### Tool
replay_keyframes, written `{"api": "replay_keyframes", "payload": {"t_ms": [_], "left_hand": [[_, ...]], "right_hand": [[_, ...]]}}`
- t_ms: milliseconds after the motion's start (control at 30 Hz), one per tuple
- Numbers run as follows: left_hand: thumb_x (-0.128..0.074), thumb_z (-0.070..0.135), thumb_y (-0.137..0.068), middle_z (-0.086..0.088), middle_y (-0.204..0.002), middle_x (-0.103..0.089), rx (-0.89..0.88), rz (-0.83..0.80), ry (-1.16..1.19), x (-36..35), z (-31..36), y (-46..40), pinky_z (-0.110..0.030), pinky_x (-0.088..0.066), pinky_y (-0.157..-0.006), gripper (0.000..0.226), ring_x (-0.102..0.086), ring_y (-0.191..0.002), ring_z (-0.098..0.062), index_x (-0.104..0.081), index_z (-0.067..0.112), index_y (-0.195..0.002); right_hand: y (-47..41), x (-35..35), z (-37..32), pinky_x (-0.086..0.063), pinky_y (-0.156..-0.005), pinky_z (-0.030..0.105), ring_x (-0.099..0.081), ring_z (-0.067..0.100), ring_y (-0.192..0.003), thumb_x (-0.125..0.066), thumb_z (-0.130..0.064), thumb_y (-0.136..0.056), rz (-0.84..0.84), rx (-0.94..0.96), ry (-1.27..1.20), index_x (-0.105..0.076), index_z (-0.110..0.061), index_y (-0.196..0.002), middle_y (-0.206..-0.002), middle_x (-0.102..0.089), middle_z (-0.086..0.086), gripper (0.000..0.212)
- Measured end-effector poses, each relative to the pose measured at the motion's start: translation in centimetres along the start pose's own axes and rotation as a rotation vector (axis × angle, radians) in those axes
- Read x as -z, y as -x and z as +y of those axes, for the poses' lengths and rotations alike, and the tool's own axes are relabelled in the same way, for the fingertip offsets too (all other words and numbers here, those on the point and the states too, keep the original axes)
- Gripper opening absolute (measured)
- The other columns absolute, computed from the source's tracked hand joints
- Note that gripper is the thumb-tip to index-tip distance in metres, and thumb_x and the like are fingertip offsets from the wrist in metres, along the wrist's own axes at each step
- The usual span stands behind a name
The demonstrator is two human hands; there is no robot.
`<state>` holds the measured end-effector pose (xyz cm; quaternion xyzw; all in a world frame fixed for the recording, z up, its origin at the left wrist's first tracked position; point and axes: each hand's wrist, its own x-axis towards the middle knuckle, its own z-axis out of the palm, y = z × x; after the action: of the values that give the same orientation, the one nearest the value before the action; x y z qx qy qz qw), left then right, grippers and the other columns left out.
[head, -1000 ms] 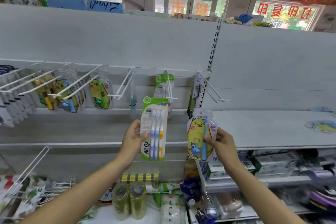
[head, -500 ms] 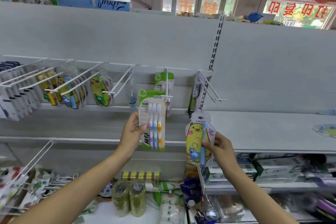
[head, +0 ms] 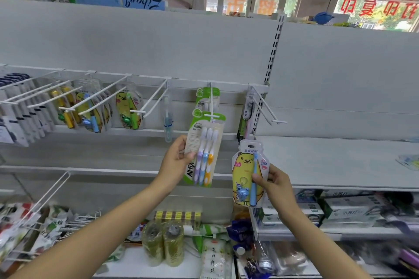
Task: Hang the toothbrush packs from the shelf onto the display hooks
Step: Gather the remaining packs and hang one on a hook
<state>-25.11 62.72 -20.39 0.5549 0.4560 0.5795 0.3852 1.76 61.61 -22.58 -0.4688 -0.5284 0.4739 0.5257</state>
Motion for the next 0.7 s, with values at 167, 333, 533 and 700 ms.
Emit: {"api": "replay_keyframes", "payload": {"t_ms": [167,333,533,700], "left_hand": [[-0.057,0.001,-0.096,0.004,-0.114,-0.069,0.049,0.014,0.002,0.0,-1.1,-2.7,-0.021,-0.054,-0.087,0.026,-0.065,-0.105,-0.005,-0.058,0.024,-0.109],[-0.057,0.002,-0.095,-0.004,-0.116,-0.068,0.101,0.049,-0.042,-0.3,-2.5,-6.6,-0.036,-0.052,-0.095,0.024,-0.064,-0.109,-0.021,-0.056,0.024,-0.105],[-0.057,0.007,-0.097,-0.005,-0.115,-0.068,0.142,0.069,-0.038,-0.9,-4.2,-10.9,-0.043,-0.051,-0.096,0.021,-0.064,-0.110,-0.027,-0.056,0.028,-0.101],[-0.057,0.011,-0.097,-0.007,-0.111,-0.067,0.182,0.102,-0.056,-2.0,-4.9,-12.9,-0.029,-0.050,-0.078,0.013,-0.063,-0.105,-0.026,-0.057,0.020,-0.107]], "right_hand": [[0.1,-0.1,-0.2,-0.059,-0.067,0.023,-0.075,0.017,-0.085,-0.069,0.000,-0.087,0.008,-0.007,-0.026,-0.069,-0.008,-0.106,-0.093,-0.078,0.005,0.021],[0.5,0.0,-0.3,-0.059,-0.068,0.024,-0.074,0.020,-0.088,-0.070,-0.001,-0.086,0.016,-0.010,-0.031,-0.070,-0.008,-0.108,-0.096,-0.078,0.007,0.023],[0.7,0.1,-0.6,-0.059,-0.074,0.028,-0.074,0.022,-0.092,-0.069,-0.004,-0.087,-0.007,-0.006,-0.037,-0.070,-0.008,-0.108,-0.097,-0.077,0.008,0.022],[0.2,-0.4,-0.5,-0.060,-0.082,0.035,-0.072,0.025,-0.095,-0.070,-0.004,-0.087,-0.022,-0.001,-0.001,-0.070,-0.009,-0.111,-0.101,-0.076,0.009,0.024]]}}
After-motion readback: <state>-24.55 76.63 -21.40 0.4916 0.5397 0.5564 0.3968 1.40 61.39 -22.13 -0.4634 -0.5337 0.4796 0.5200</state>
